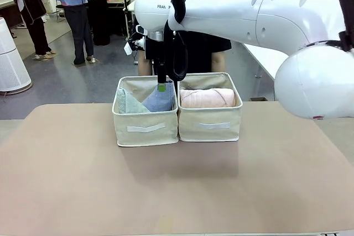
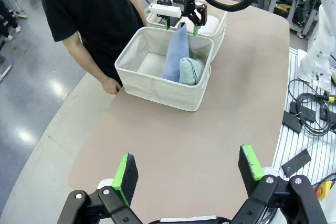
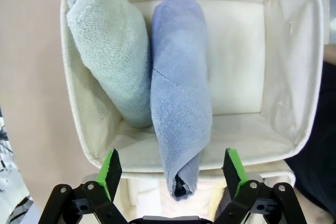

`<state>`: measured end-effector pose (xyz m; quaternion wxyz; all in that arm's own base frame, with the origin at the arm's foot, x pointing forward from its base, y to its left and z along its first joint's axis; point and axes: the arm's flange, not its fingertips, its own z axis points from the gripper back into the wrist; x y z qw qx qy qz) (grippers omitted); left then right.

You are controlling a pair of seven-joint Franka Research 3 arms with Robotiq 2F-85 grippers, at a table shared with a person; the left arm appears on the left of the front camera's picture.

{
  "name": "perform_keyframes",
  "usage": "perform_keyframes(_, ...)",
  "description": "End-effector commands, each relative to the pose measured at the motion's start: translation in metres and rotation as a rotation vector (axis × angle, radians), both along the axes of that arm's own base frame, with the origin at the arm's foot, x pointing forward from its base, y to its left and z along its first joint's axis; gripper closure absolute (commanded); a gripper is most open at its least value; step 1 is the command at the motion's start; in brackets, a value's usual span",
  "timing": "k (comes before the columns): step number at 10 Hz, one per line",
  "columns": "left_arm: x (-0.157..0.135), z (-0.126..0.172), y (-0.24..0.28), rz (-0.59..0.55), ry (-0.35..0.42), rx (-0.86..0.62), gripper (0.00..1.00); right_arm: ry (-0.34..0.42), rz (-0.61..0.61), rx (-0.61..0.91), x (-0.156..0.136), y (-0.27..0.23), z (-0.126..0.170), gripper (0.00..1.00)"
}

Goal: Sort the towels based on their folding style.
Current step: Pick up another triangle-folded towel from the table and place it in the left Fabric basket.

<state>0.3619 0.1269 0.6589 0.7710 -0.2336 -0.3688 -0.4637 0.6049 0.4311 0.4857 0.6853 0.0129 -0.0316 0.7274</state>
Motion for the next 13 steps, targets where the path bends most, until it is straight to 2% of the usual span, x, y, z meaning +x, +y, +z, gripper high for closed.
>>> perform_keyframes(1,-0.002,0.000,0.000,-0.011,-0.003,0.006,0.00,-0.020,0.028,0.004,-0.013,-0.012,-0.004,0.00)
perform_keyframes(5,-0.002,0.000,0.000,-0.011,-0.003,0.006,0.00,-0.028,0.011,-0.012,-0.030,-0.021,0.010,0.00)
perform_keyframes(7,-0.002,0.000,0.000,-0.011,-0.003,0.006,0.00,-0.050,-0.129,0.000,-0.049,-0.051,0.029,0.00)
perform_keyframes(9,-0.002,0.000,0.000,-0.011,-0.003,0.006,0.00,-0.077,-0.300,0.023,-0.071,-0.108,0.054,0.00)
perform_keyframes(11,-0.002,0.000,0.000,-0.011,-0.003,0.006,0.00,-0.108,-0.420,0.152,-0.098,-0.161,0.073,0.00)
perform_keyframes(13,-0.002,0.000,0.000,-0.011,-0.003,0.006,0.00,-0.102,-0.495,0.255,-0.116,-0.213,0.080,0.00)
